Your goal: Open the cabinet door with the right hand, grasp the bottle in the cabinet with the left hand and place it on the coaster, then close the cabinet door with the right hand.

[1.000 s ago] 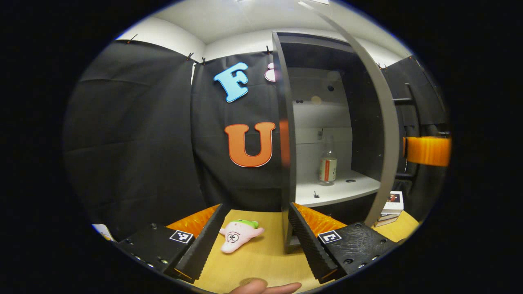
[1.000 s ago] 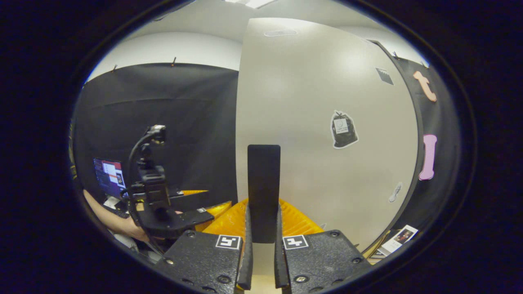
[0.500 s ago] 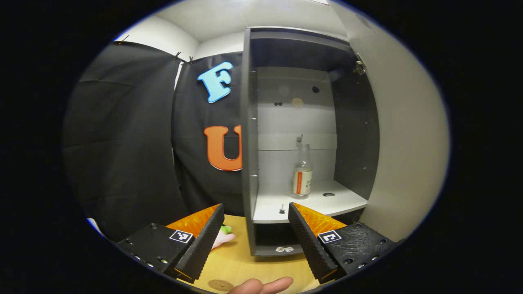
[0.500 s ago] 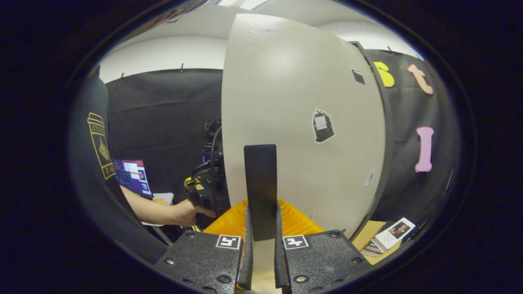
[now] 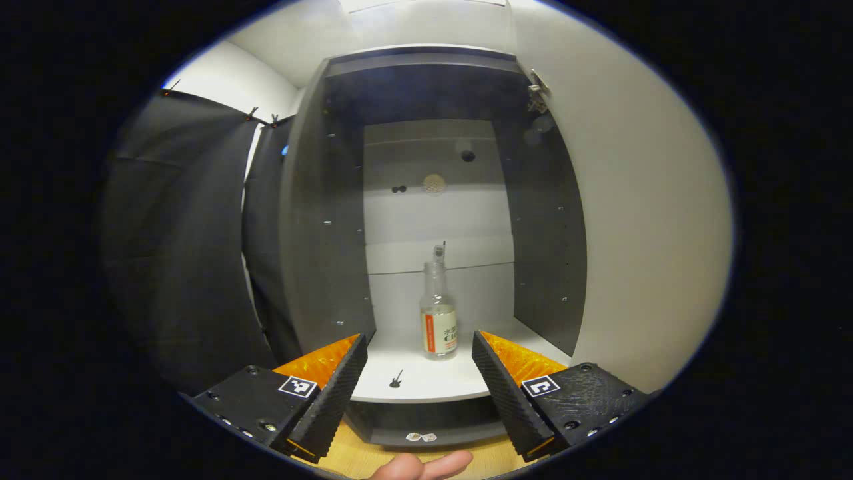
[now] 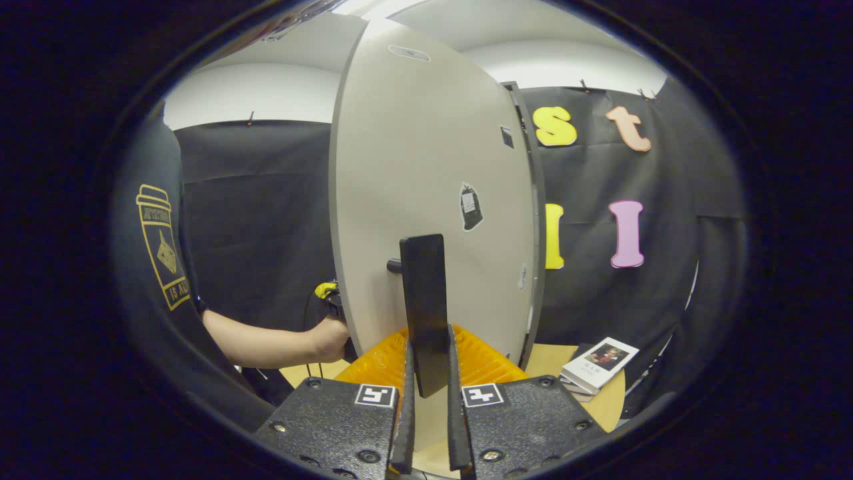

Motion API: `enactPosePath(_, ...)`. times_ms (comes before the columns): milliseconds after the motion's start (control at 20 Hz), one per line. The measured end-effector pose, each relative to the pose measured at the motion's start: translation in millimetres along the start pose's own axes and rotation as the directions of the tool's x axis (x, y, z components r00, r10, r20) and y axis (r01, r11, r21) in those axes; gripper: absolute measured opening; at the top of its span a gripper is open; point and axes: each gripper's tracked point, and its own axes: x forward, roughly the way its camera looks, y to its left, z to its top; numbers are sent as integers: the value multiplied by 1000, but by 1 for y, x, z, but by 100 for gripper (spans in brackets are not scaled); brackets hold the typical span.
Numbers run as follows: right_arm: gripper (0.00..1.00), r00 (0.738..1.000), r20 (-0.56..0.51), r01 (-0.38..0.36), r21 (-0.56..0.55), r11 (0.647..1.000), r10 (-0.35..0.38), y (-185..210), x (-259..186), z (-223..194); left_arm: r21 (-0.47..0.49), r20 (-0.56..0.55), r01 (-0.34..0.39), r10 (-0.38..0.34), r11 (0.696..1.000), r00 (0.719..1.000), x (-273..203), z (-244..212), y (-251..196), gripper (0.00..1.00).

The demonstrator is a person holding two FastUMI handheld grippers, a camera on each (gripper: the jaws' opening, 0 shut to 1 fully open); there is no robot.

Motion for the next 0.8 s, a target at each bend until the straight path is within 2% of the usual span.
enactPosePath(200, 22, 990, -5, 143, 5, 990, -143, -16, -8, 2, 27, 45, 19, -20, 999, 999, 54, 11, -19, 96)
enactPosePath(400, 22, 971, -10, 239, 17, 971, -239, -19, -10, 0, 54, 55, 31, -34, 998, 998, 108, 16, -22, 96)
enactPosePath(450, 20, 967, -9, 257, 17, 966, -256, -21, -11, -1, 56, 49, 26, -29, 998, 998, 122, 16, -21, 96)
enactPosePath(500, 22, 964, -7, 268, 29, 963, -267, -22, -12, -3, 59, 32, 34, -36, 998, 999, 133, 12, -23, 96)
enactPosePath(650, 21, 960, -35, 279, 145, 949, -276, -25, -14, -20, 39, 13, 1, -2, 999, 1000, 157, 7, -19, 96)
enactPosePath(700, 29, 953, -17, 298, 196, 934, -301, -31, -23, -17, 20, 11, -9, 9, 1000, 1000, 164, 6, -17, 96)
enactPosePath(750, 32, 944, -11, 322, 231, 918, -328, -41, -28, -18, 5, 9, -11, 11, 1000, 1000, 172, 6, -16, 96)
enactPosePath(800, 43, 937, -10, 340, 263, 903, -350, -46, -32, -21, -2, 10, -19, 19, 1000, 1000, 177, 6, -14, 96)
